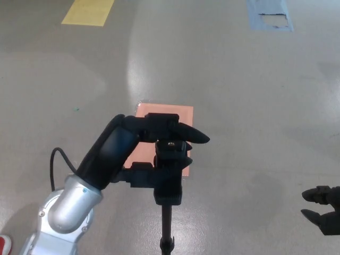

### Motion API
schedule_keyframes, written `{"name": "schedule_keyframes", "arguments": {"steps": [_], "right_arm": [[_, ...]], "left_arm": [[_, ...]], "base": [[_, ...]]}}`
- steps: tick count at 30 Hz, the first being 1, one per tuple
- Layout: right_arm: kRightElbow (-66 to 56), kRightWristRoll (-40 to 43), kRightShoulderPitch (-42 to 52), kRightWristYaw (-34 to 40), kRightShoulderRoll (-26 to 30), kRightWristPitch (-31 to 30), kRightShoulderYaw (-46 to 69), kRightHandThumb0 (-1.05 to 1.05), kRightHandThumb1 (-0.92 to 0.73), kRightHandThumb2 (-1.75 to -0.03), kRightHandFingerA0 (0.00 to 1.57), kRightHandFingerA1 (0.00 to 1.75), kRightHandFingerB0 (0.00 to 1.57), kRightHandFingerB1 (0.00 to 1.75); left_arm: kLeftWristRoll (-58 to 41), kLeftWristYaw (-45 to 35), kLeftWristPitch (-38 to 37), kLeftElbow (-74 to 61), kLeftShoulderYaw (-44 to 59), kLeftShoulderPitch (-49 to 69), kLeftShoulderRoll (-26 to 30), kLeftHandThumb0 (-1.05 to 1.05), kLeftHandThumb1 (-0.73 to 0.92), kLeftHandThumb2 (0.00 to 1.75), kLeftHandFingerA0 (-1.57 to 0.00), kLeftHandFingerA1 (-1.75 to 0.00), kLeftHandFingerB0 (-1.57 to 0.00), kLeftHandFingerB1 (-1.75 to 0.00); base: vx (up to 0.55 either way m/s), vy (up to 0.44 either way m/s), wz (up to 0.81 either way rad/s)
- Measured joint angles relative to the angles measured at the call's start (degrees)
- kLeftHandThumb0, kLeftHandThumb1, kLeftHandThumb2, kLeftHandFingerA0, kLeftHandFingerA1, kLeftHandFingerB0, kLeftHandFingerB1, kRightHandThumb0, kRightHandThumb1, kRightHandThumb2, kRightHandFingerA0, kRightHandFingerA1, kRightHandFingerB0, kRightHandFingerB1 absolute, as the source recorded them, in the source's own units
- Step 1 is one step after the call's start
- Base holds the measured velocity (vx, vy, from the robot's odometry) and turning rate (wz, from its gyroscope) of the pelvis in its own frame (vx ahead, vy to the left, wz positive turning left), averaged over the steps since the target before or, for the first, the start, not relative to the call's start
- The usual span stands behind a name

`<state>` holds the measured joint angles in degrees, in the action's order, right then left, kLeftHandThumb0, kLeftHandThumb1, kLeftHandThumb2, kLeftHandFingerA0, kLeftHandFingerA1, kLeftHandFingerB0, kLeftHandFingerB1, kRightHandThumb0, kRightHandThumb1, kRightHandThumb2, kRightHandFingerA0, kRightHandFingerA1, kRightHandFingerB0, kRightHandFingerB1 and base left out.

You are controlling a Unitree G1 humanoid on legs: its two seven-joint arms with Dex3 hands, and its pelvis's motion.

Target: The robot uses its left hand to grab the top of a phone stand kept on the floor and rotates it anti-clockwise

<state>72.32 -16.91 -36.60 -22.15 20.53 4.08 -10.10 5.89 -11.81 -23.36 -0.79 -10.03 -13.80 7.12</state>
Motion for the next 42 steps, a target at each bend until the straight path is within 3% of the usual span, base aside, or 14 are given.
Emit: {"name": "schedule_keyframes", "arguments": {"steps": [3, 4, 8, 10, 20, 21, 23, 24, 42], "right_arm": [[0.0, -0.01, -0.03, 0.0, 0.0, 0.0, -0.02, -0.53, -0.86, -0.65, 0.15, 0.29, 0.04, 0.24], [0.0, -0.02, -0.05, 0.0, 0.0, 0.0, -0.02, -0.54, -0.84, -0.73, 0.14, 0.32, 0.08, 0.16], [0.0, -0.02, -0.17, 0.0, 0.0, 0.0, -0.03, -0.54, -0.84, -0.73, 0.14, 0.32, 0.08, 0.17], [0.0, -0.03, -0.24, 0.0, 0.0, 0.0, -0.03, -0.54, -0.86, -0.65, 0.15, 0.29, 0.05, 0.25], [0.0, -0.04, -0.53, 0.0, -0.01, 0.0, -0.03, -0.53, -0.86, -0.65, 0.15, 0.3, 0.04, 0.24], [0.0, -0.04, -0.56, 0.0, -0.01, 0.0, -0.03, -0.55, -0.84, -0.73, 0.14, 0.32, 0.09, 0.15], [0.0, -0.04, -0.69, 0.0, -0.01, 0.0, -0.03, -0.55, -0.84, -0.73, 0.14, 0.32, 0.09, 0.15], [0.0, -0.04, -0.76, 0.0, -0.01, -0.01, -0.03, -0.54, -0.86, -0.65, 0.15, 0.29, 0.05, 0.23], [0.0, -0.05, -2.03, 0.0, -0.01, 0.0, -0.04, -0.53, -0.87, -0.65, 0.16, 0.3, 0.03, 0.24]], "left_arm": [[-1.53, -0.8, 1.99, -0.66, 0.13, 0.0, -0.29, -0.15, 0.67, 0.61, -1.02, -0.49, -0.92, -0.5], [-2.19, -1.13, 2.84, -0.89, 0.19, 0.0, -0.39, -0.15, 0.66, 0.6, -1.02, -0.5, -0.92, -0.51], [-4.24, -2.02, 5.69, -1.74, 0.53, 0.0, -0.68, -0.15, 0.66, 0.6, -1.02, -0.5, -0.92, -0.51], [-5.26, -2.4, 7.17, -2.24, 0.71, 0.0, -0.85, -0.15, 0.66, 0.6, -1.03, -0.5, -0.92, -0.51], [-10.28, -3.64, 14.71, -4.61, 2.03, 0.0, -2.05, -0.17, 0.65, 0.6, -1.01, -0.52, -0.91, -0.52], [-10.54, -3.67, 15.12, -4.74, 2.08, 0.0, -2.15, -0.13, 0.68, 0.61, -1.0, -0.54, -0.89, -0.53], [-11.71, -3.86, 16.97, -5.24, 2.35, -0.01, -2.51, -0.13, 0.68, 0.61, -1.0, -0.54, -0.89, -0.53], [-12.3, -3.94, 17.9, -5.42, 2.55, -0.04, -2.7, -0.14, 0.68, 0.62, -1.01, -0.53, -0.9, -0.53], [-21.13, -3.95, 30.76, -7.26, 6.09, -1.26, -4.99, -0.11, 0.71, 0.61, -1.0, -0.56, -0.87, -0.54]], "base": [[0.0, 0.0, 0.0], [0.0, 0.0, 0.0], [0.0, 0.0, 0.0], [0.0, 0.0, 0.0], [0.0, 0.0, 0.0], [0.0, 0.0, 0.0], [0.0, 0.0, 0.0], [0.0, 0.0, 0.0], [0.0, 0.0, 0.0]]}}
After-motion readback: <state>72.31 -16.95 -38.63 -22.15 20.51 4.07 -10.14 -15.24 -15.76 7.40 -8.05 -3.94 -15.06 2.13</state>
